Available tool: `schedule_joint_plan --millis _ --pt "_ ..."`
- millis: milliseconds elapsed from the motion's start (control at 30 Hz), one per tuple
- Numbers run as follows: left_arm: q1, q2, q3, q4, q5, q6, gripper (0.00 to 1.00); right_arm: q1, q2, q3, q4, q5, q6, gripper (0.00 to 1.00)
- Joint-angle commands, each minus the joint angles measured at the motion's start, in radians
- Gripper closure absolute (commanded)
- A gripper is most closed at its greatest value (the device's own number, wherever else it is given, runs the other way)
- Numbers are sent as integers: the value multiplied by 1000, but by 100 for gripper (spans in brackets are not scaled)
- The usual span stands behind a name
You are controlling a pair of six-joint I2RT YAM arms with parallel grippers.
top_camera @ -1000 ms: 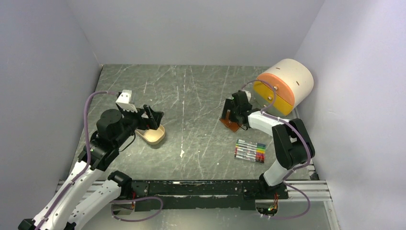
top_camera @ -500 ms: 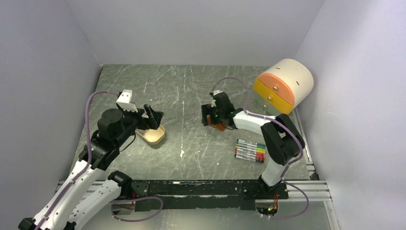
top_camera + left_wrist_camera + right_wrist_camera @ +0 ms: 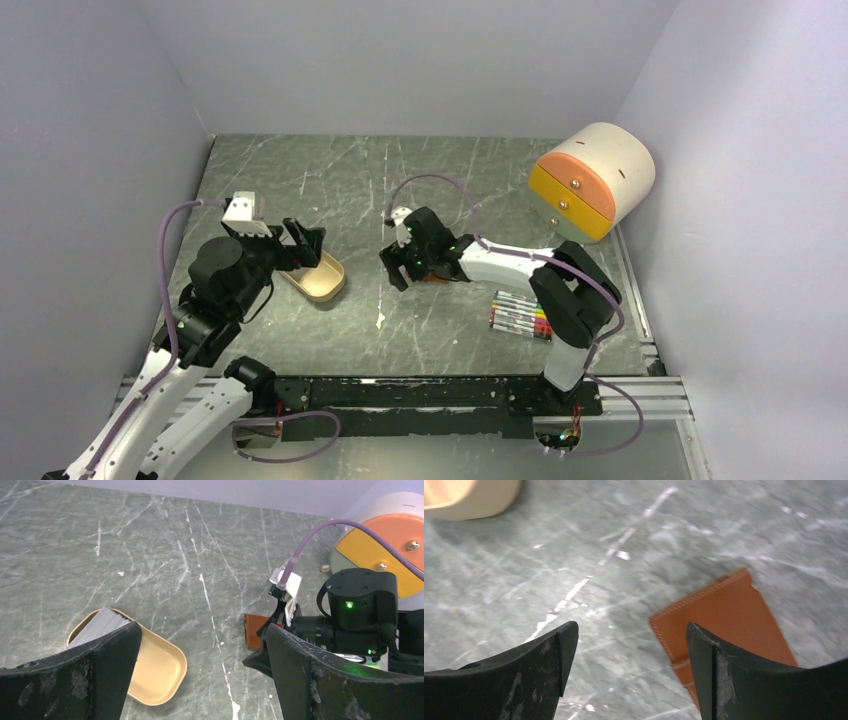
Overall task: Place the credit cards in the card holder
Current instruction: Move the card holder to the center of the board, then adjust the card holder at the center of the board.
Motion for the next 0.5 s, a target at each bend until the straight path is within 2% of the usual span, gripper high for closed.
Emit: schedule_joint_plan --millis 0,233,467 --pt "8 0 -6 -24 -75 1 1 51 36 45 -51 -74 -43 18" --pt "8 -6 -4 -29 -97 -34 1 96 -53 -61 -6 -65 23 18" --pt "7 -31 -13 -26 -106 -42 1 61 -95 -9 16 148 155 14"
